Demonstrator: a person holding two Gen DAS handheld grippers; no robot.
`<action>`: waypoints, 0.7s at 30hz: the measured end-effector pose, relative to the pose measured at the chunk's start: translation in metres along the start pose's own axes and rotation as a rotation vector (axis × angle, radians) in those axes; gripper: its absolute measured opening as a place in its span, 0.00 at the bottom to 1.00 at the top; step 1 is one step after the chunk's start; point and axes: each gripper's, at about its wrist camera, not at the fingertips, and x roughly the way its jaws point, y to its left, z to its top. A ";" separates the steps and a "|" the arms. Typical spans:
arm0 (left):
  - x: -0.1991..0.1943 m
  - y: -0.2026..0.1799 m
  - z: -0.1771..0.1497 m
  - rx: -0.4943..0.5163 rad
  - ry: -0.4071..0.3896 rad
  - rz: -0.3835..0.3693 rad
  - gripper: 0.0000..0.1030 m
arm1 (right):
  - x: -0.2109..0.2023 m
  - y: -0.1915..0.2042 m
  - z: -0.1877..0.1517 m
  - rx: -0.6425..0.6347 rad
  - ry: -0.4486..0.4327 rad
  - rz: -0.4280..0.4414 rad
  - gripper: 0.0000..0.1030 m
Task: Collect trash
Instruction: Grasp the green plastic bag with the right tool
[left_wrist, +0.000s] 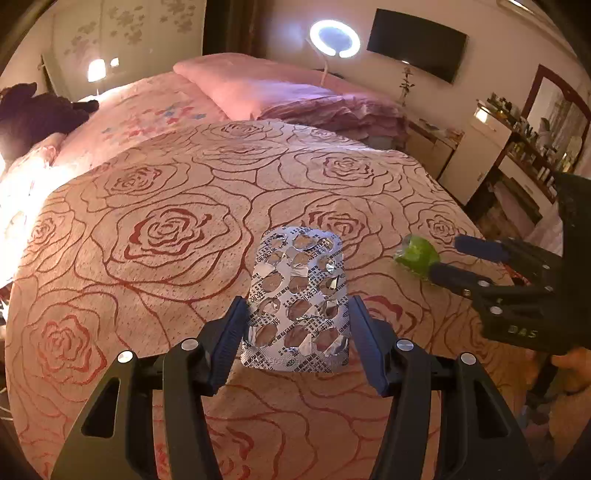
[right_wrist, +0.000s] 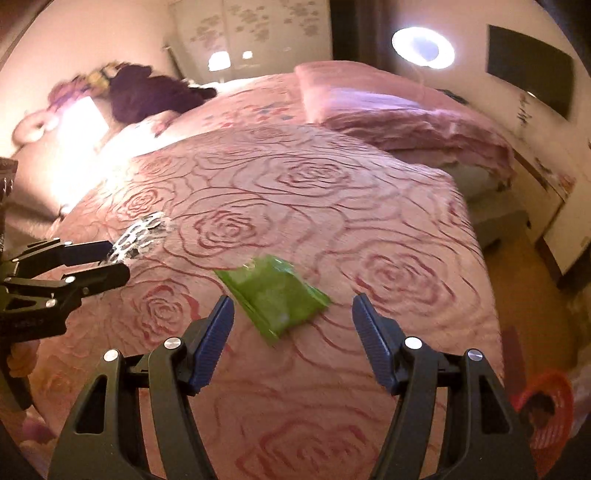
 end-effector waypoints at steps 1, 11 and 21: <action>0.000 0.001 0.000 -0.004 0.001 0.000 0.53 | 0.004 0.002 0.002 -0.012 0.005 -0.002 0.63; -0.001 0.004 -0.003 -0.015 0.000 -0.005 0.53 | 0.022 0.008 0.005 -0.036 0.048 0.007 0.43; -0.004 -0.006 -0.004 -0.008 -0.002 -0.015 0.53 | -0.003 0.002 -0.004 0.036 0.008 0.012 0.39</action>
